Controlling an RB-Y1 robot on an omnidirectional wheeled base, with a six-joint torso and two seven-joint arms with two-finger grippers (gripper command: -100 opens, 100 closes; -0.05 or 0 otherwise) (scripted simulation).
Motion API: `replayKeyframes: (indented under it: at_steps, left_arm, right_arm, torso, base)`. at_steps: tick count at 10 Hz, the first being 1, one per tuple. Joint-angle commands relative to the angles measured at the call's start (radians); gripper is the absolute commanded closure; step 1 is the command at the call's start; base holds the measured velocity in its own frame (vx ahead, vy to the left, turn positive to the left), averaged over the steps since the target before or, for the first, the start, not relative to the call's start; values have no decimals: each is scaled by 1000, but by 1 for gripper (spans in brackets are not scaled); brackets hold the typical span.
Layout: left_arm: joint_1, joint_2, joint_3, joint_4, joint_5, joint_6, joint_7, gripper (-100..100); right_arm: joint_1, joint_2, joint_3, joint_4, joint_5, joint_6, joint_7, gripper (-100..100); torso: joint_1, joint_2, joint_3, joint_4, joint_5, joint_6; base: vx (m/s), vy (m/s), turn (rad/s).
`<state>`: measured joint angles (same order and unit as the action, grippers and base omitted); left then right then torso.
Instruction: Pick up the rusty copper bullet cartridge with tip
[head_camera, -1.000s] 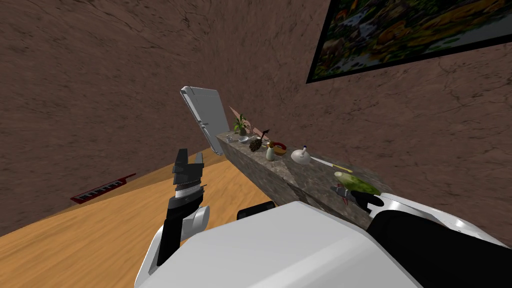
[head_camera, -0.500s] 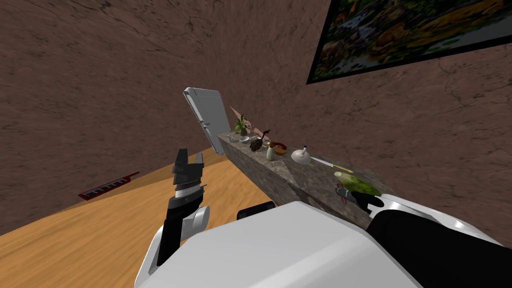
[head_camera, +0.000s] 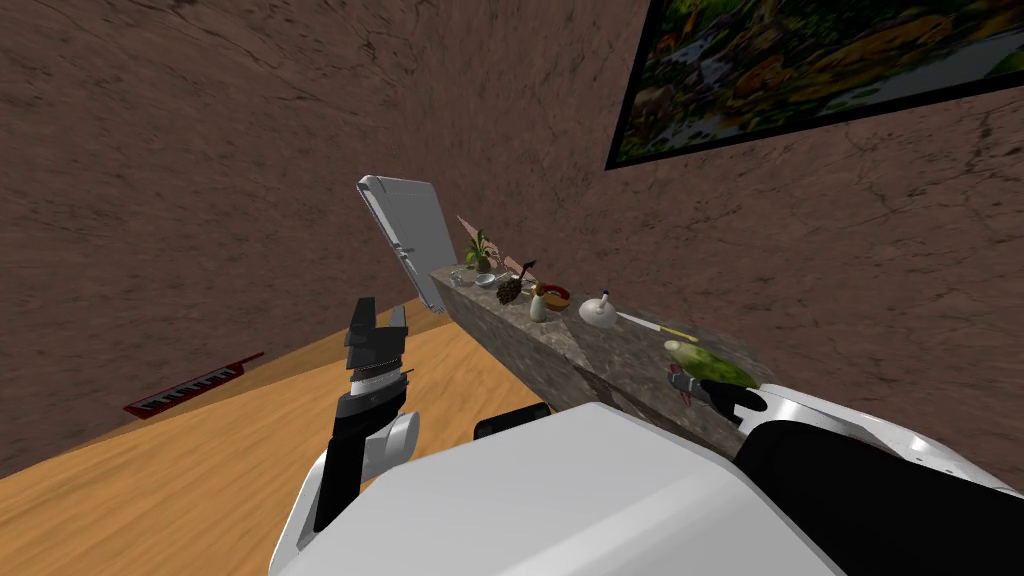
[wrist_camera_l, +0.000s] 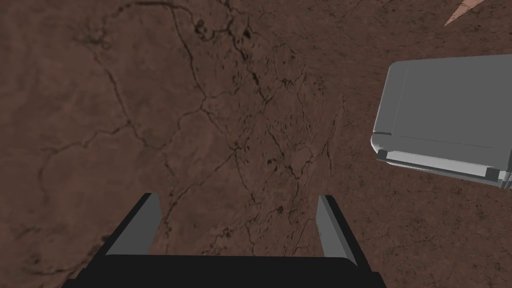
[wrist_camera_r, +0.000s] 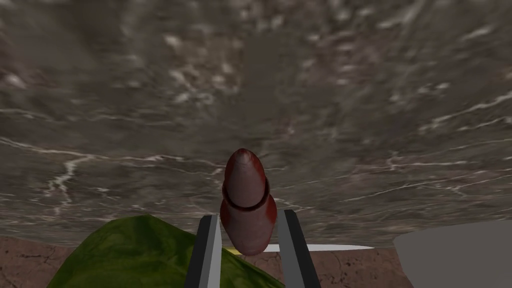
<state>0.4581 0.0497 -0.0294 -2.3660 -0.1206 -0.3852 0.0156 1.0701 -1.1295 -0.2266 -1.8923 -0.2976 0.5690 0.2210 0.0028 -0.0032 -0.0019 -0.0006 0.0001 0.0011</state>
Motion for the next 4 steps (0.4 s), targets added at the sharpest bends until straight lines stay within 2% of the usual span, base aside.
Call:
replayKeyframes:
  at_steps: [1,2,3,4]
  left_arm:
    - [0,0,0,0,0,0,0,0]
    - [0,0,0,0,0,0,0,0]
    - [0,0,0,0,0,0,0,0]
    - [0,0,0,0,0,0,0,0]
  right_arm:
    - [22,-5,-12,-35,5,6,0,100]
    - [36,-13,-22,-56,5,11,0,100]
    - [30,-6,-16,-41,6,4,1,100]
    - [32,-7,-18,-44,6,5,1,0]
  torso:
    - [0,0,0,0,0,0]
    - [1,0,0,0,0,0]
    - [1,0,0,0,0,0]
    - [0,1,1,0,0,-1]
  base:
    - [56,15,-152]
    - [45,12,-141]
    - [17,7,-29]
    - [0,0,0]
